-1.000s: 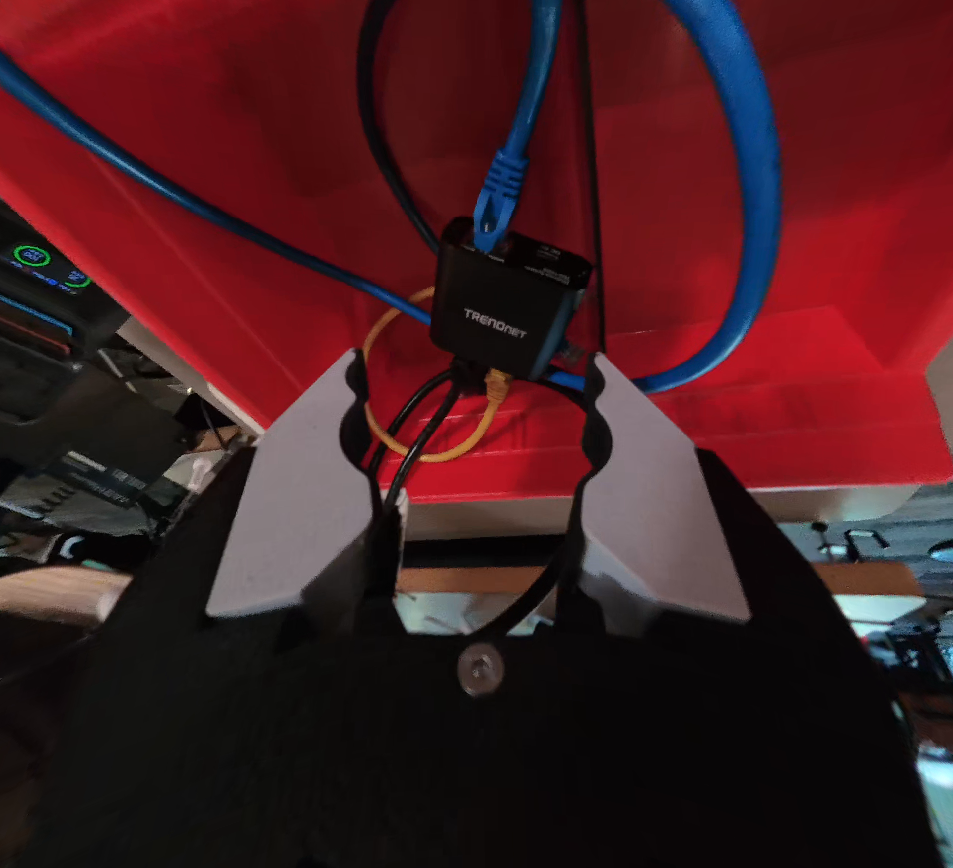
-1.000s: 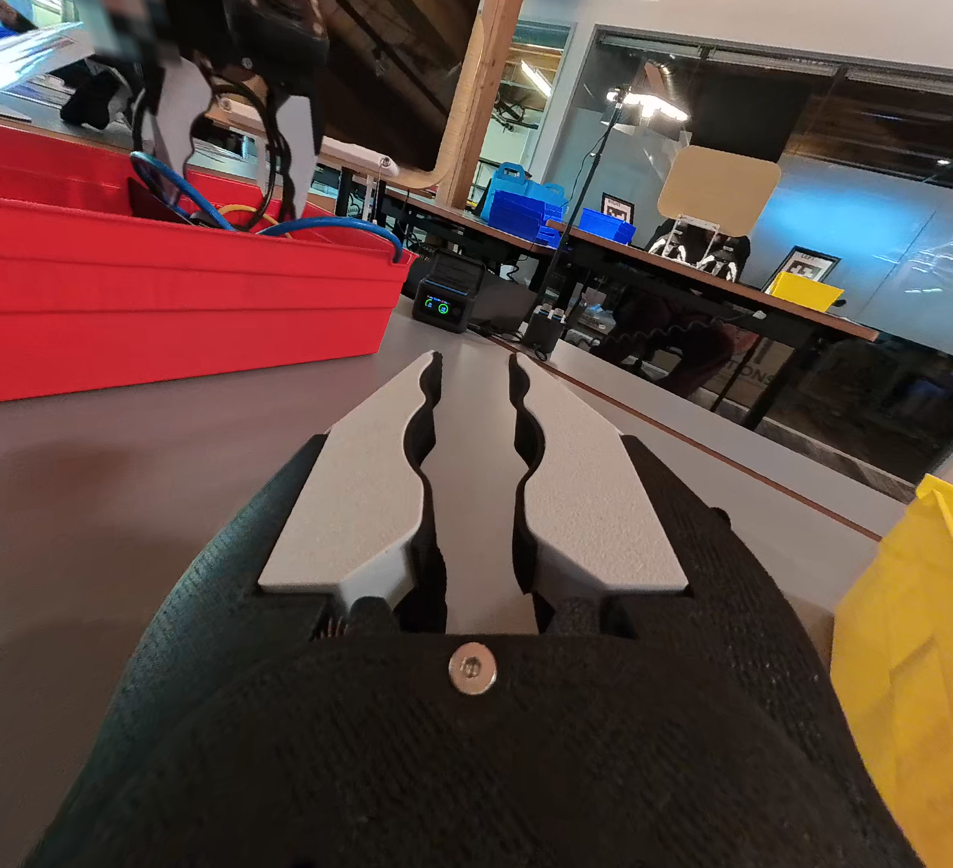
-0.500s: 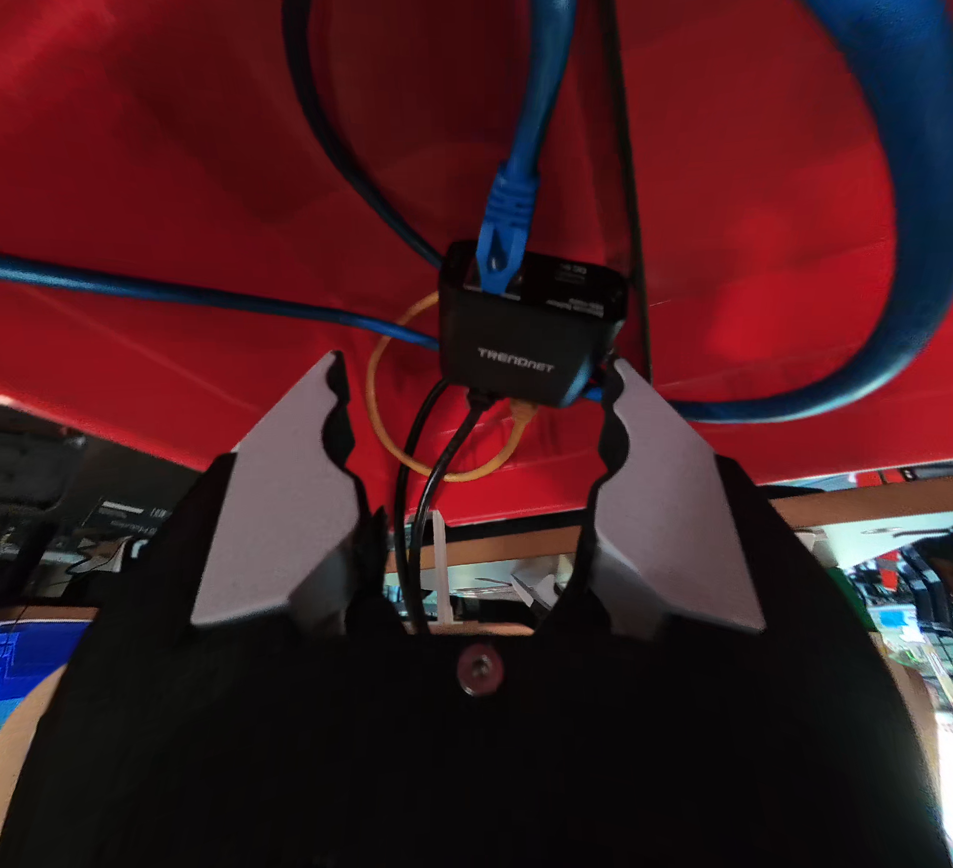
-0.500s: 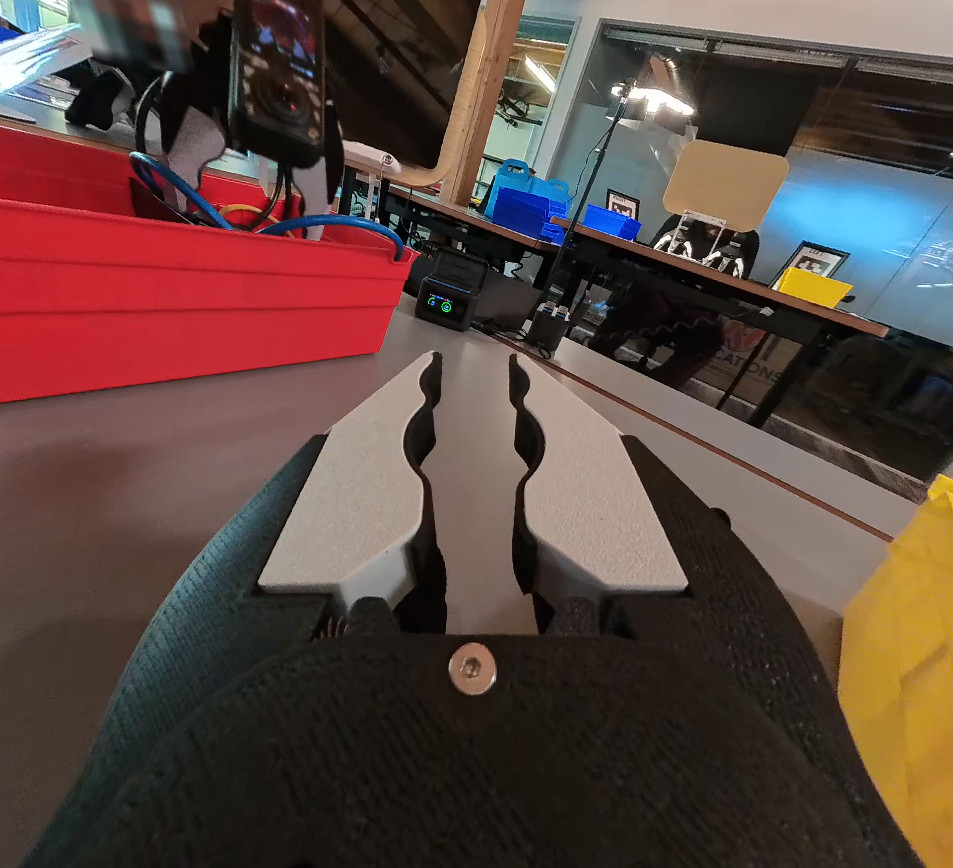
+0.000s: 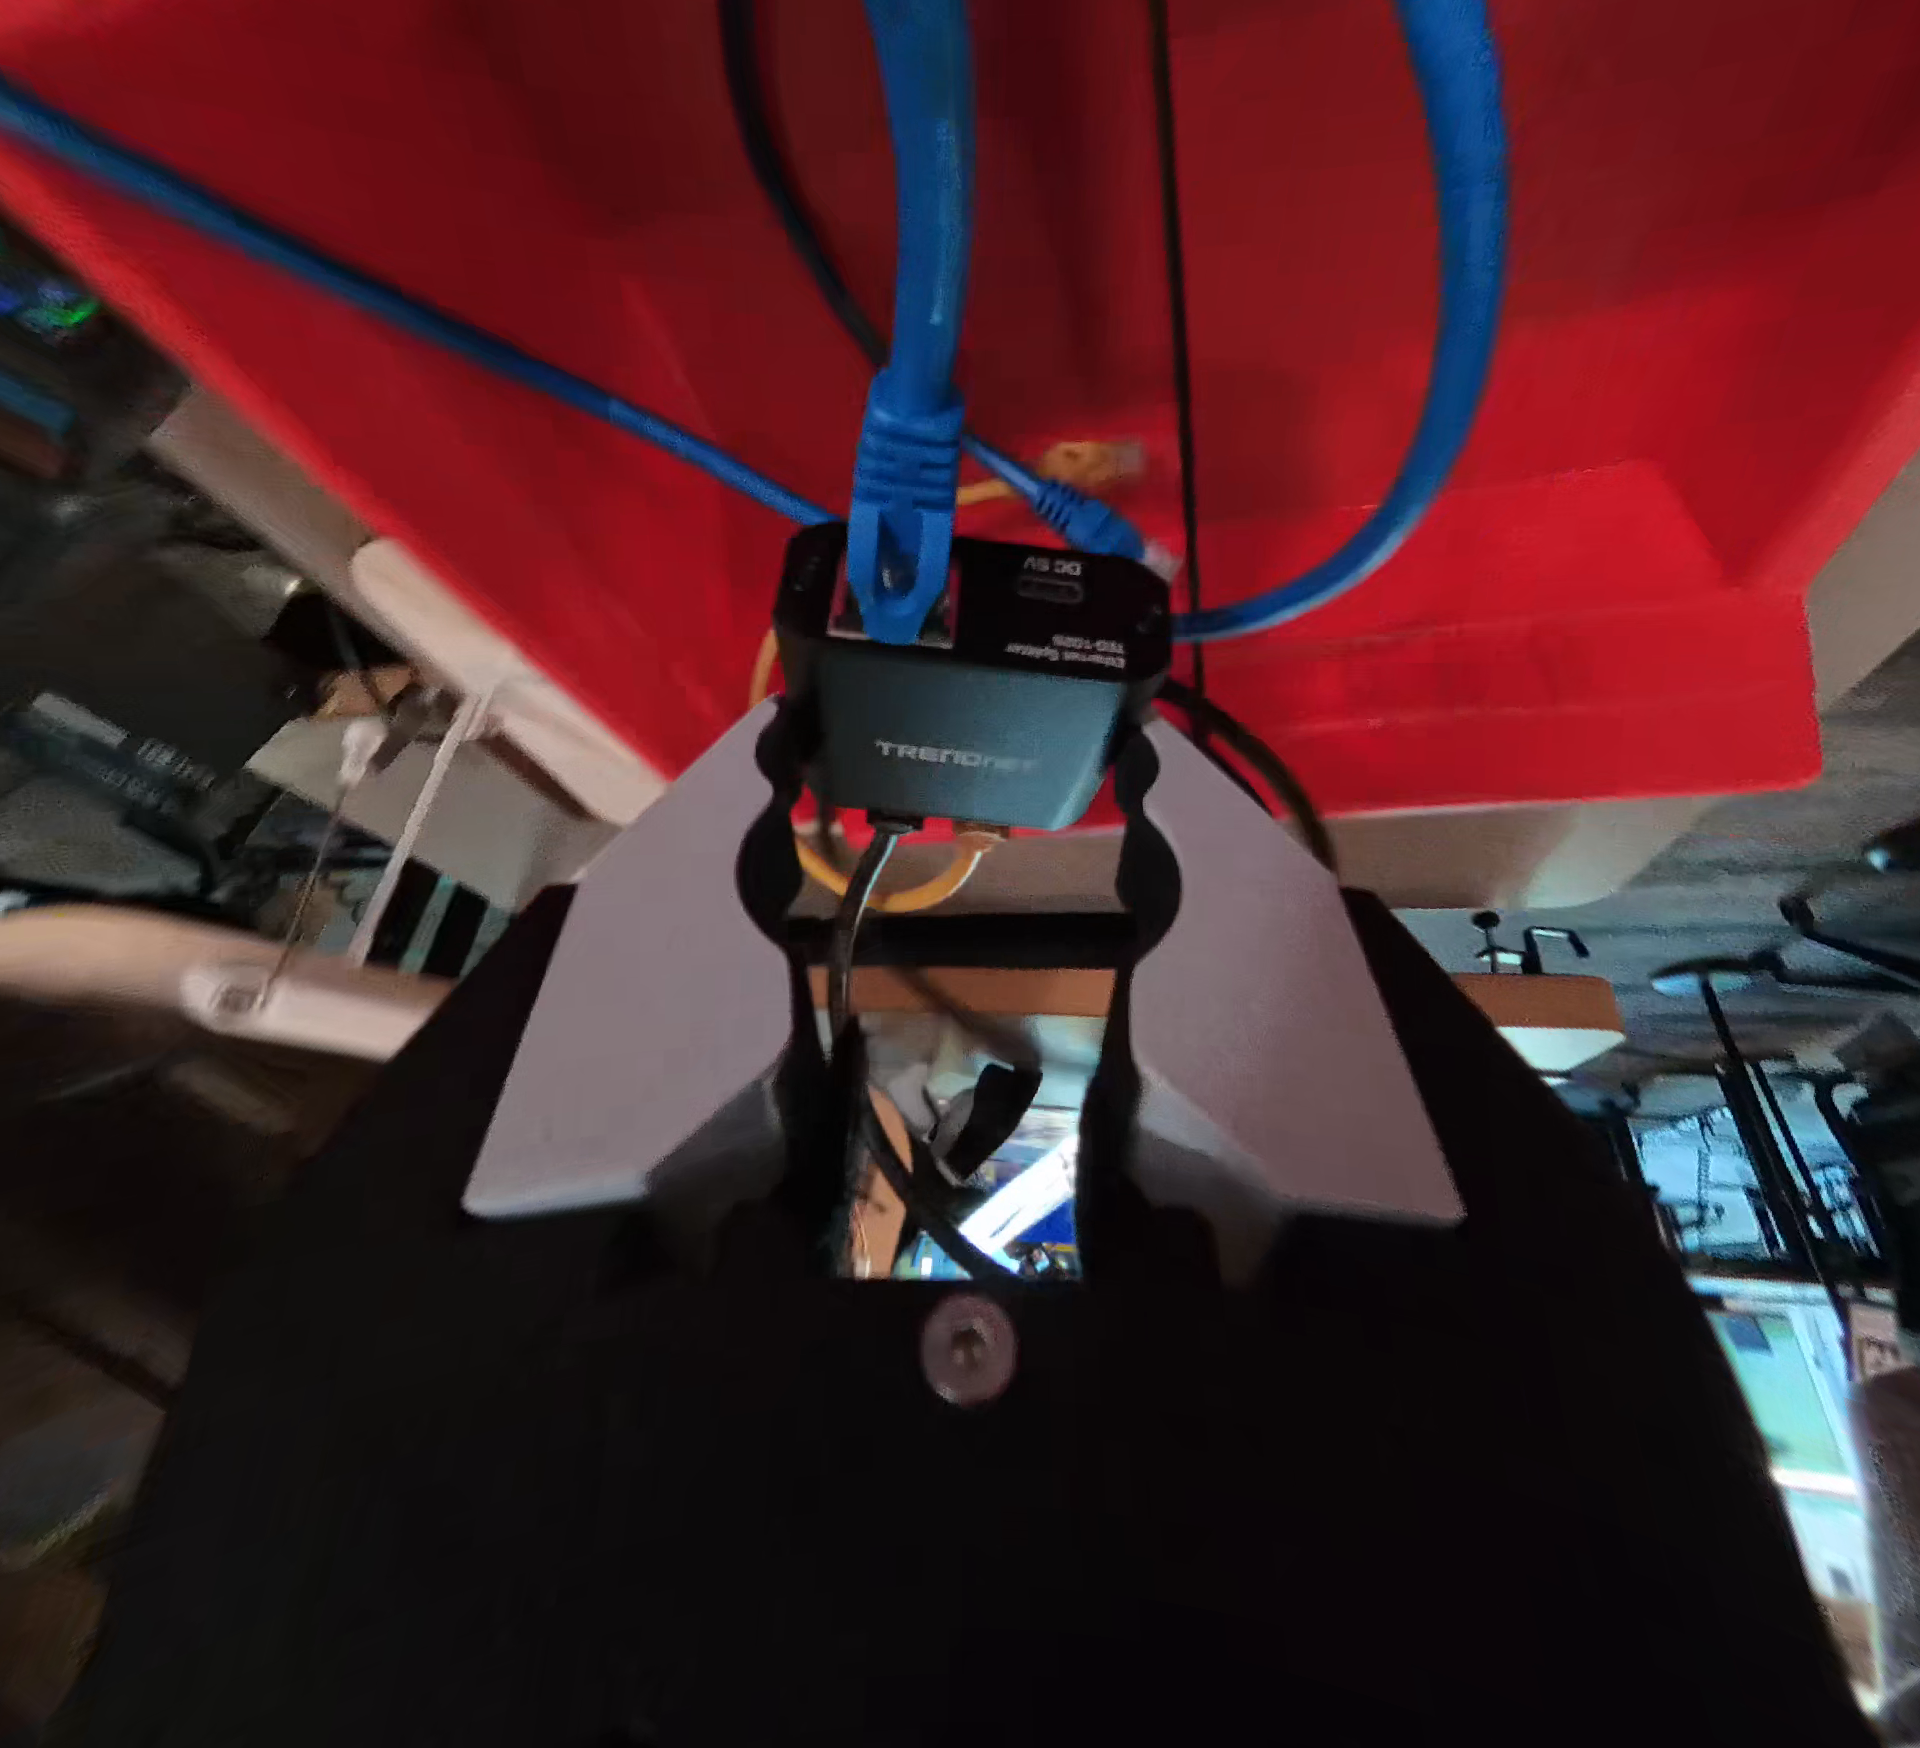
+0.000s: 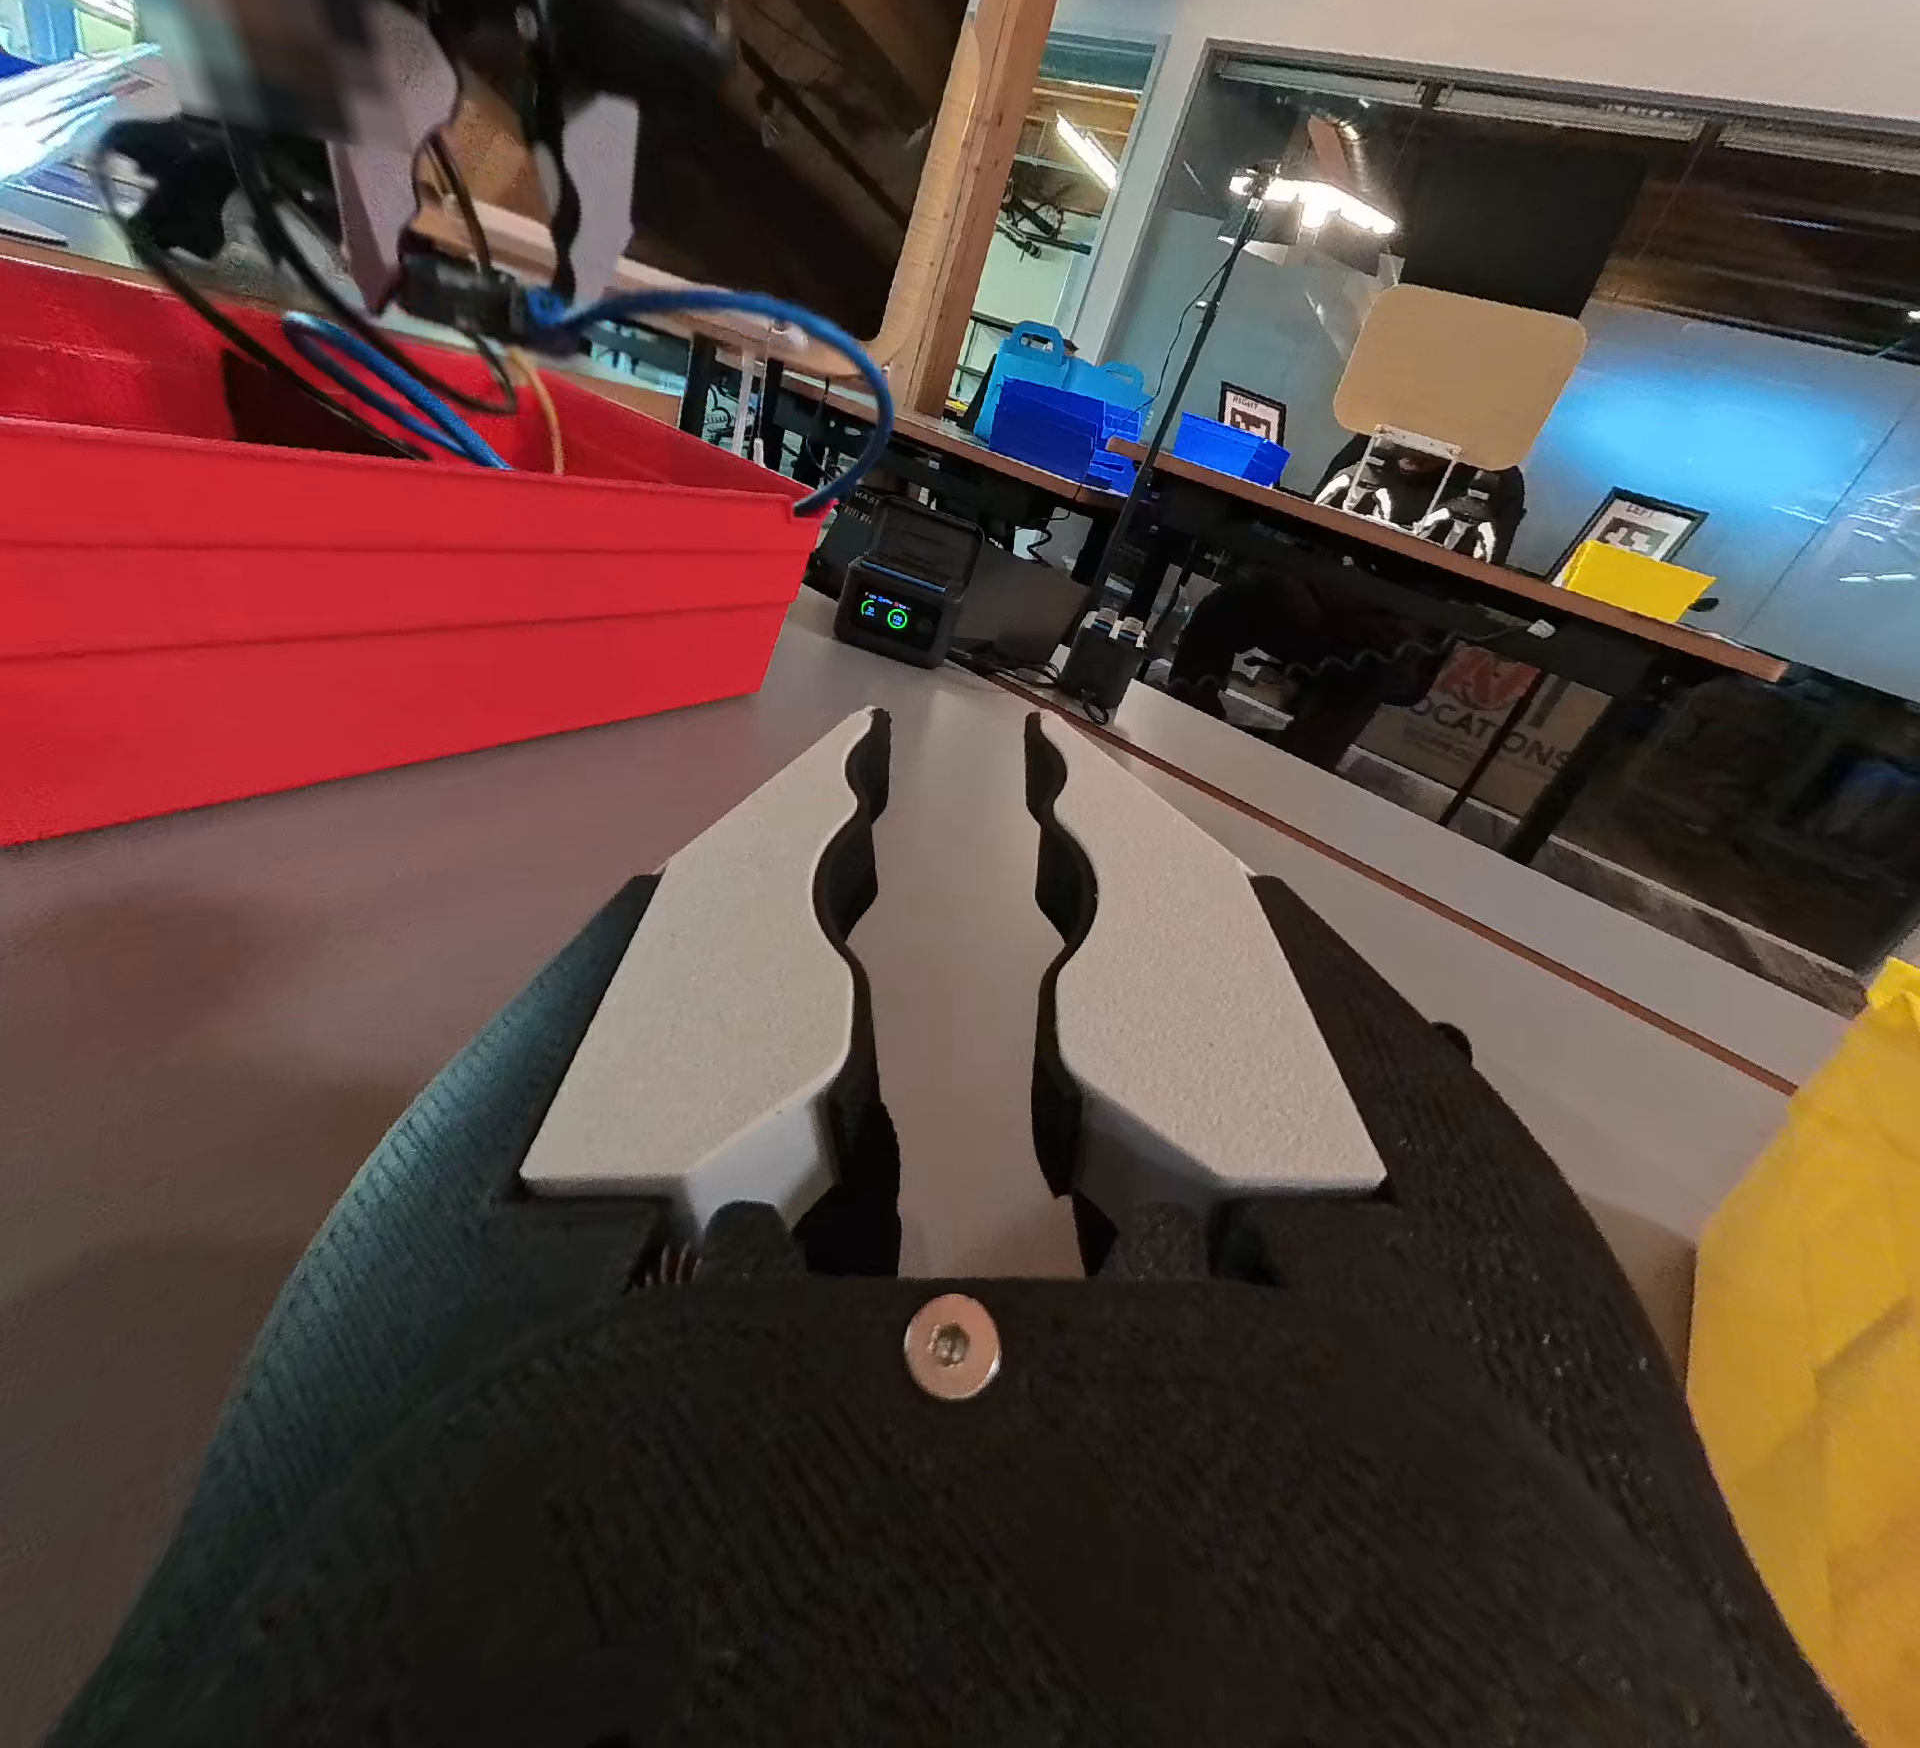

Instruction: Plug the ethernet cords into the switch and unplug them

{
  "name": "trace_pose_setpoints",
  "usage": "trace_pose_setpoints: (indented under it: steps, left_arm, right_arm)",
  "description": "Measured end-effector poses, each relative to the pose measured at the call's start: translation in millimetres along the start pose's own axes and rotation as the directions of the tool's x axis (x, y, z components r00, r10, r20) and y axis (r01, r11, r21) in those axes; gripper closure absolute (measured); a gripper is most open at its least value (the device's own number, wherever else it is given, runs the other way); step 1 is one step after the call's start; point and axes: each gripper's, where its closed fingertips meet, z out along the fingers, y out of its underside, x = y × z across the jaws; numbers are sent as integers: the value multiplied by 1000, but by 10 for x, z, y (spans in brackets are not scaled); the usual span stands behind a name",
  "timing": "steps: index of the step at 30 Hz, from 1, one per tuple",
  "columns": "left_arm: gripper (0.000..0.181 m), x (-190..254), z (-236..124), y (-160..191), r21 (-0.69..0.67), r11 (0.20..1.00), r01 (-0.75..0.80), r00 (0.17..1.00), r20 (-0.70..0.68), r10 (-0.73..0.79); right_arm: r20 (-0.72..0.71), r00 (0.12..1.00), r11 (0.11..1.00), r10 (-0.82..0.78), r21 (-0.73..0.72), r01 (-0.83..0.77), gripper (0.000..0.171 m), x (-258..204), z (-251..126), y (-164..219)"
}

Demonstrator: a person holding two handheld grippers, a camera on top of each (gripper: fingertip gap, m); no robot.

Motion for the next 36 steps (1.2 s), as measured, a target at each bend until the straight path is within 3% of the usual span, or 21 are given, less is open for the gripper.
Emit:
trace_pose_setpoints:
  steps: [5, 9, 15, 20, 24, 28, 32, 36]
  left_arm:
    - [122, -169, -635, 313, 25, 994, 106, 973, 204, -109]
    - [122, -367, -1271, 597, 78, 978, 194, 900, 383, -209]
    - [122, -682, -2302, 839, 156, 958, 240, 723, 630, -284]
    - [122, -848, -3198, 823, 271, 930, 249, 552, 749, -366]
    - [122, -989, -3789, 524, 432, 883, 185, 441, 766, -467]
    - [122, -1151, -3995, -13, 581, 808, 101, 393, 723, -568]
    - [122, -1300, -3794, -701, 741, 670, 40, 443, 588, -677]
    - [122, -1335, -3348, -1385, 863, 505, 33, 587, 392, -708]
  right_arm:
    - [-7, 1000, 1000, 2, 3, -2, 147, 19, 2, 2]
    - [-13, 1000, 1000, 1, 8, -1, 147, 28, 1, 1]
    - [-51, 999, 1000, 18, 6, -18, 147, 116, -2, 22]
    - [-195, 980, 997, 44, -47, -54, 148, 485, -13, 159]
    - [-335, 941, 991, 47, -104, -87, 147, 857, -89, 309]
    - [-451, 887, 981, 105, -98, -166, 145, 1161, -231, 396]
    - [-473, 865, 975, 168, -52, -217, 144, 1243, -297, 394]
    - [-458, 873, 981, 166, -14, -193, 144, 1204, -301, 315]
